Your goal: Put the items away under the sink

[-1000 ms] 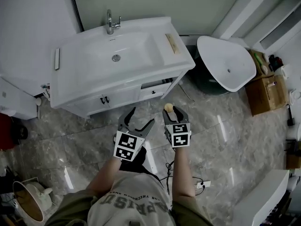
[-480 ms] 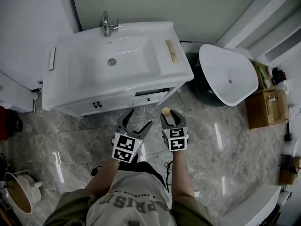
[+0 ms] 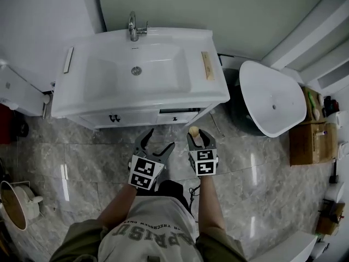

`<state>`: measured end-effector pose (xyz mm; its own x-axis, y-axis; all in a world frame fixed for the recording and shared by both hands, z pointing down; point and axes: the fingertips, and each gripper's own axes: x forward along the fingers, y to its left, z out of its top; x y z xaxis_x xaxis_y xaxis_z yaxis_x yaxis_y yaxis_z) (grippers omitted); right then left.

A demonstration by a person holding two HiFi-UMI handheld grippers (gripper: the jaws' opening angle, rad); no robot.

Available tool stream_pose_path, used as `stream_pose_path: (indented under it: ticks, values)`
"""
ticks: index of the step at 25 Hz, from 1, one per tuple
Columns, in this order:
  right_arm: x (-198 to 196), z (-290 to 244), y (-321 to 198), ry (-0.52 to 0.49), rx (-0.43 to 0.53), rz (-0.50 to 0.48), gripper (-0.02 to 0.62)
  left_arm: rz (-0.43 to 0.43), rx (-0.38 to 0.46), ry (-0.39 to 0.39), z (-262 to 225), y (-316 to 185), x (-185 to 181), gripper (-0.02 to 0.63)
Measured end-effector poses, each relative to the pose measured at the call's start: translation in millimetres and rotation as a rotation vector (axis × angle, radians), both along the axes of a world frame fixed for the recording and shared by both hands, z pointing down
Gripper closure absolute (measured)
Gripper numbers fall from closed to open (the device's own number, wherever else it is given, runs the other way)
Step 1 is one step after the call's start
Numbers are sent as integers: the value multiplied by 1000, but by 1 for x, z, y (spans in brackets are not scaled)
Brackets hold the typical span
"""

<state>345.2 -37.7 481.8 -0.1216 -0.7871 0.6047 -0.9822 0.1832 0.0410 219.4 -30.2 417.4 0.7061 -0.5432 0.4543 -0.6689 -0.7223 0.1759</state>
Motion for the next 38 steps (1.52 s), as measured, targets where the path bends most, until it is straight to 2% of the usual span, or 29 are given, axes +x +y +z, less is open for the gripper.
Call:
stream_pose_path:
  ticks: [7,17,23,31,38]
  values:
    - [23,1,-8,10,-9,-94,408,-101,-16,-4,1,4,22,265]
    - [52,20,-17,-10,-34,-326,408,-325,-1,-30,6,29,71,265]
    - [68,37,-22,1,-48,-424,408,-446,6,-27,6,35,89,262]
    - [68,57,-35,-25,-58,-425,408,-491,27,-27,2,22,92,245]
    - [66,114,-43,-40,-49,-388,408,-487,27,-34,58,7,79,239]
